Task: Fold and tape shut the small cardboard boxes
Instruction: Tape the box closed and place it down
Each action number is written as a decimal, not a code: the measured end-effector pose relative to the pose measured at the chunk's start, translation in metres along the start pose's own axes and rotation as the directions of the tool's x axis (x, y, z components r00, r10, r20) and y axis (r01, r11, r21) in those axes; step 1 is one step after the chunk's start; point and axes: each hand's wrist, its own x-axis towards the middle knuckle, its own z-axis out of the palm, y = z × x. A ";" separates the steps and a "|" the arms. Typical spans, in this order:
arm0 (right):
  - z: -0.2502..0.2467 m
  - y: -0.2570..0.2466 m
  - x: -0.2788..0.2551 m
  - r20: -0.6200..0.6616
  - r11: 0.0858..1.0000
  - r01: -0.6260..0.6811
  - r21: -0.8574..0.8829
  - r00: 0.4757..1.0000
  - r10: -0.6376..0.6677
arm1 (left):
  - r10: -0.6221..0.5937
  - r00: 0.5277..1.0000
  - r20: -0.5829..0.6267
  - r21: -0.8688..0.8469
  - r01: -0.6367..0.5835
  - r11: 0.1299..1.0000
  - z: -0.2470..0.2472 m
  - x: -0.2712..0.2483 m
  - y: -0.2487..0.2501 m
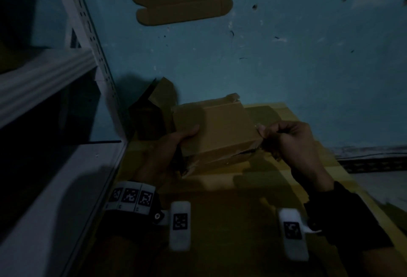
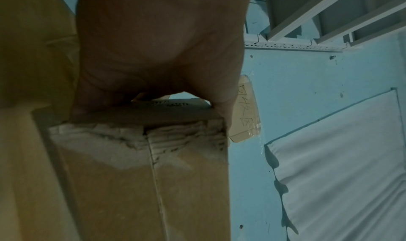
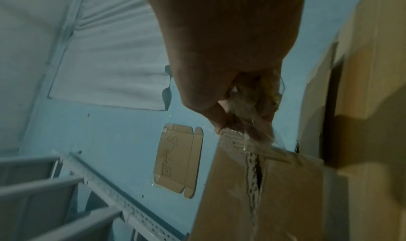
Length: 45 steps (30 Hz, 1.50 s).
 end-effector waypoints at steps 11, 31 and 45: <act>-0.001 0.006 0.004 0.027 0.987 -0.110 0.115 0.994 0.108 | 0.019 0.999 0.029 -0.108 -0.016 0.994 -0.005 -0.003 0.002; -0.006 0.000 0.009 0.179 0.975 -0.188 0.119 0.970 0.165 | 0.097 0.993 0.066 -0.285 -0.074 0.956 -0.008 -0.002 0.001; -0.002 -0.007 0.004 0.317 0.958 -0.132 0.255 0.947 0.046 | 0.081 0.995 0.063 -0.218 -0.066 0.974 -0.014 0.000 0.005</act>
